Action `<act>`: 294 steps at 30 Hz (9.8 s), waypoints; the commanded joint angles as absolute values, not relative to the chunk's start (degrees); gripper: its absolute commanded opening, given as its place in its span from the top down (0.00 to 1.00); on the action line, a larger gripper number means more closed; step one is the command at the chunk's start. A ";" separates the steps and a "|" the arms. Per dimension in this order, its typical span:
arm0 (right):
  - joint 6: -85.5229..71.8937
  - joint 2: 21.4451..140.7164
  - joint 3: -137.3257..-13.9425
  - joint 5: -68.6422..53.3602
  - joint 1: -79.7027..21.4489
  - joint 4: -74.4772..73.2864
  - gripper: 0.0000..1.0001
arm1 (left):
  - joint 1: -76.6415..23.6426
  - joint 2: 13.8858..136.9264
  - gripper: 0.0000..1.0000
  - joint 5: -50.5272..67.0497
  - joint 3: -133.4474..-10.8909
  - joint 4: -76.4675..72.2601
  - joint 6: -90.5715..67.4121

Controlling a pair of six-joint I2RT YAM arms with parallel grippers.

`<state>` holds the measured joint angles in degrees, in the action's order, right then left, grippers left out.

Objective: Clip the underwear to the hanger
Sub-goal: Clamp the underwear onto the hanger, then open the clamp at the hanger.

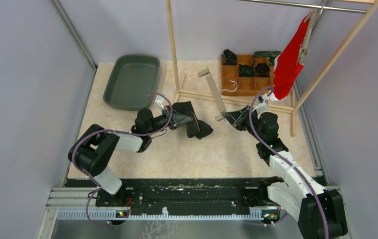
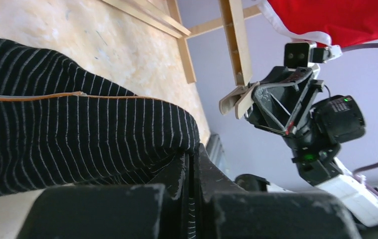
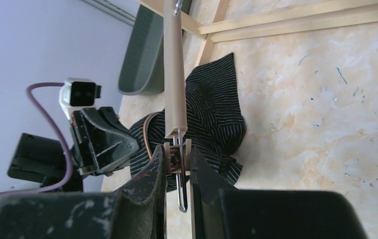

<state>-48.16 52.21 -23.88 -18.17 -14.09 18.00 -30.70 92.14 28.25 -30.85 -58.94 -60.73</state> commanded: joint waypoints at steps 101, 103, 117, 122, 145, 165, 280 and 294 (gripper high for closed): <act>-68.51 59.24 -16.73 -19.19 -17.75 54.87 1.00 | -36.71 113.64 1.00 28.84 -47.28 -102.63 -92.05; -68.76 59.46 -16.80 -19.24 -17.73 55.19 1.00 | -36.90 113.78 1.00 28.81 -47.60 -102.57 -92.07; -69.61 59.72 -17.20 -19.65 -17.70 55.90 1.00 | -37.71 114.78 1.00 27.71 -48.34 -102.62 -91.59; -69.69 60.02 -17.29 -19.51 -17.75 55.83 1.00 | -38.13 115.12 1.00 27.03 -48.41 -102.57 -91.50; -71.56 58.11 -17.72 -18.02 -17.69 49.79 1.00 | -39.32 110.69 1.00 21.88 -44.43 -102.55 -84.18; -72.86 58.39 -17.31 -18.11 -18.26 51.36 1.00 | -40.86 108.93 1.00 19.01 -42.72 -101.71 -80.78; -21.13 82.34 -47.02 -4.55 -19.45 -5.86 0.43 | -51.66 96.87 0.11 4.18 -52.91 -11.39 -40.81; -21.17 86.29 -45.95 -3.77 -20.96 -6.65 0.42 | -51.63 97.30 0.01 1.50 -58.61 -5.84 -37.16</act>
<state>-22.00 85.43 -44.05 -4.36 -20.51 -7.94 -51.64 97.86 2.76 -56.16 -7.92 -39.27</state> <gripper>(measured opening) 0.582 0.992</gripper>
